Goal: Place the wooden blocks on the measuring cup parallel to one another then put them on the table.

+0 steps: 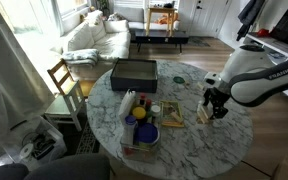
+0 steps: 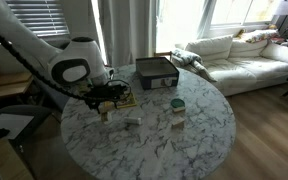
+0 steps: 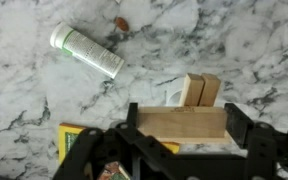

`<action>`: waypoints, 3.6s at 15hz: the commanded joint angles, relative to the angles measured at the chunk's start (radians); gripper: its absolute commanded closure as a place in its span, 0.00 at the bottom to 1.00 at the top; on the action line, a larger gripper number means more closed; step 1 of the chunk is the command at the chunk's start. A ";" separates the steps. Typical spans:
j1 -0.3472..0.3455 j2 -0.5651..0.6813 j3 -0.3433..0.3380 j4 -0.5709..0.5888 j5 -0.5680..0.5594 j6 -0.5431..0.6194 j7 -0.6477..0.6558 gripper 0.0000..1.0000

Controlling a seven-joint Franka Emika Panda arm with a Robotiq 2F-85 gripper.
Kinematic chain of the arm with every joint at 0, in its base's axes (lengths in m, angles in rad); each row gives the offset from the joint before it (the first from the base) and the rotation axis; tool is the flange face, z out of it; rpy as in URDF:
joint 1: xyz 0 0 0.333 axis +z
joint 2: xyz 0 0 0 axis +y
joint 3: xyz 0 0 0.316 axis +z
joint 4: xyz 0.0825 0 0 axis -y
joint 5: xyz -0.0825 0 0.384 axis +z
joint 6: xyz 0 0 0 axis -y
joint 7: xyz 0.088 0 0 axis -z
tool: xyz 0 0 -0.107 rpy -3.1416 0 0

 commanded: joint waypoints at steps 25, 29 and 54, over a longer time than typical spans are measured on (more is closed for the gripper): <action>0.028 -0.029 0.011 -0.025 -0.036 -0.037 0.065 0.41; 0.029 -0.026 0.013 -0.028 -0.032 -0.035 0.063 0.41; 0.029 -0.003 0.033 -0.022 0.015 -0.011 0.033 0.00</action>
